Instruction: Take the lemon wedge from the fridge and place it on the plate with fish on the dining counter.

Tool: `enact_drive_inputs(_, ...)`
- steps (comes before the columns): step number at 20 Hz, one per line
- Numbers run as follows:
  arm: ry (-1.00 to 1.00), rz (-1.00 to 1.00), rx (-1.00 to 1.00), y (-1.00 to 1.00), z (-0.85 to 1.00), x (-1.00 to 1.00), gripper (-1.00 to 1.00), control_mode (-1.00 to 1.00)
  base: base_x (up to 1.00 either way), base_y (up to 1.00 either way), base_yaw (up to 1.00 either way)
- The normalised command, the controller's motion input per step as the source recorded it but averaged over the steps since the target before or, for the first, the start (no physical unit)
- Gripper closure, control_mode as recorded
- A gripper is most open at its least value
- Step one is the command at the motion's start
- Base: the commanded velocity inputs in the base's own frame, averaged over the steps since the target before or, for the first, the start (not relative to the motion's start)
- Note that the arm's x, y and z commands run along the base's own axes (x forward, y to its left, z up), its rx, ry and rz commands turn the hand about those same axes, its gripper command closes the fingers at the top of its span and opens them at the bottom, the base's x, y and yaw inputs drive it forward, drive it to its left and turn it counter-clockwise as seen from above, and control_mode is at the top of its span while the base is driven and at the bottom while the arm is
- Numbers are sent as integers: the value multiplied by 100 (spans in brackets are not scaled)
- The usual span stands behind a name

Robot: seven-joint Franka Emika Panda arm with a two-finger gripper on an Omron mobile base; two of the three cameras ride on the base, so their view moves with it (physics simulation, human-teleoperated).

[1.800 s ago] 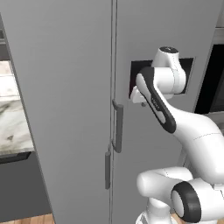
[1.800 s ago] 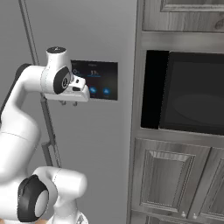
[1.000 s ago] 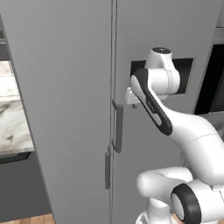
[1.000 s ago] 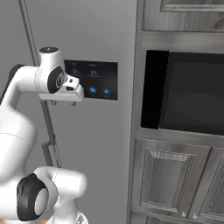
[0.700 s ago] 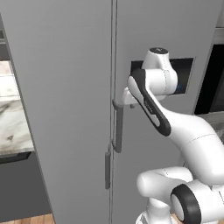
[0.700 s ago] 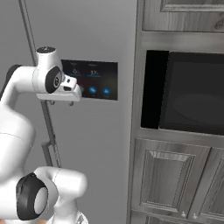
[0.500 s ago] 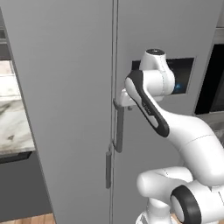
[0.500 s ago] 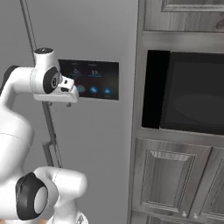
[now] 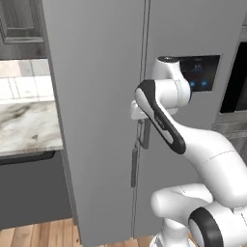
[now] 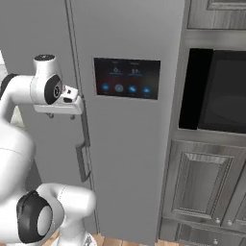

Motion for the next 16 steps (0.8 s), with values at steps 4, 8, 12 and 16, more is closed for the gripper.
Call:
enact_drive_inputs(4, 0, 0, 0, 0, 0, 0, -100, 100, -42, 26, 0)
enact_drive_inputs(8, 0, 0, 0, 0, 0, 0, -100, 100, -66, 0, -1)
enact_drive_inputs(12, 0, 0, 0, 0, 0, 0, -100, 100, -46, 0, -2)
enact_drive_inputs(16, 0, 0, 0, 0, 0, 0, -100, 100, -39, 0, -3)
